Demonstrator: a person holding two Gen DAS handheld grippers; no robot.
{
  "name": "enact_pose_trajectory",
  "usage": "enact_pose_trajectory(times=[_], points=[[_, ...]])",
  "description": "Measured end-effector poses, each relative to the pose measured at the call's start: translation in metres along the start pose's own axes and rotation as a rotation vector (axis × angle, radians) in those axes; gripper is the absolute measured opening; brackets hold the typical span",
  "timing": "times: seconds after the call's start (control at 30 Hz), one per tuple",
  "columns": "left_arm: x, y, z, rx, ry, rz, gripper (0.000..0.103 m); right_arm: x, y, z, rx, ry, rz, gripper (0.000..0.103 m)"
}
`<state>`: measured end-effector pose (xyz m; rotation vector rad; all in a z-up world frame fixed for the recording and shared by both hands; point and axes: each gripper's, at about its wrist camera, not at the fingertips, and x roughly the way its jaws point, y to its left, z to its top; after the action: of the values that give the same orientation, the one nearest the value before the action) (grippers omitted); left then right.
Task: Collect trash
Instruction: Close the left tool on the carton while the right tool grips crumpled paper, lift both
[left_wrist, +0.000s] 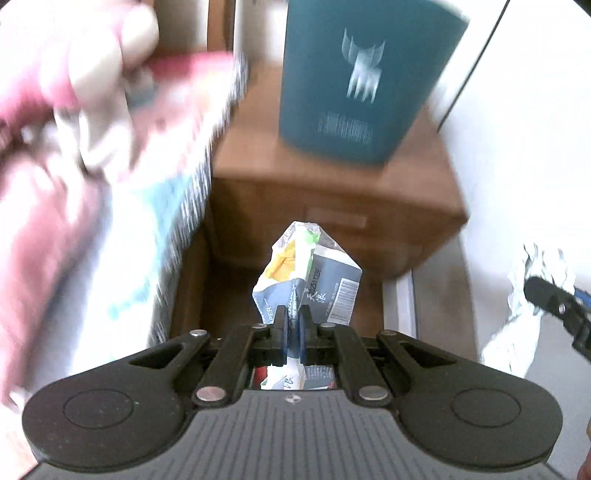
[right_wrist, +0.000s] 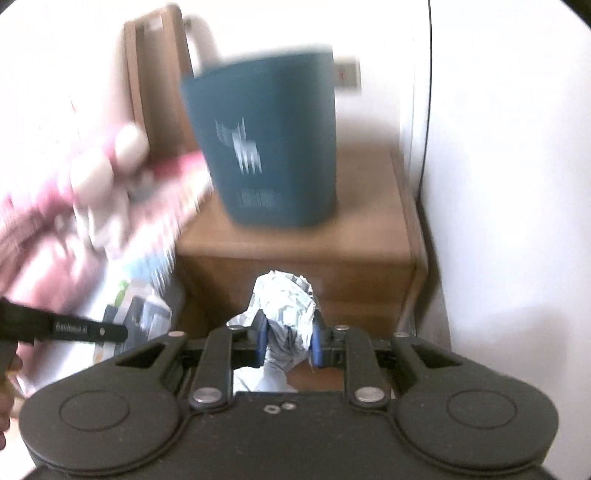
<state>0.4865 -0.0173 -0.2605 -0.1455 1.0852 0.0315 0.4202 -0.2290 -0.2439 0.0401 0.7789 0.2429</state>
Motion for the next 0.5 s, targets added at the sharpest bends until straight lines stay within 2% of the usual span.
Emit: enact_pose_trajectory(times=[0.23,0.37,0.5], points=[[-0.106,-0.028,0.060,0.000,-0.185,-0.006,0.005,-0.054,0.002,0.102,0.014,-0.154,0.066,0.021],[-0.139,-0.041,0.094,0.012,-0.263,-0.008,0.005,-0.073,0.012,0.157,-0.011,-0.217,0.086,0.021],[-0.152,-0.041,0.132,0.029,-0.318,-0.044,0.005,-0.073,0.029,0.192,-0.063,-0.245,0.093,0.021]])
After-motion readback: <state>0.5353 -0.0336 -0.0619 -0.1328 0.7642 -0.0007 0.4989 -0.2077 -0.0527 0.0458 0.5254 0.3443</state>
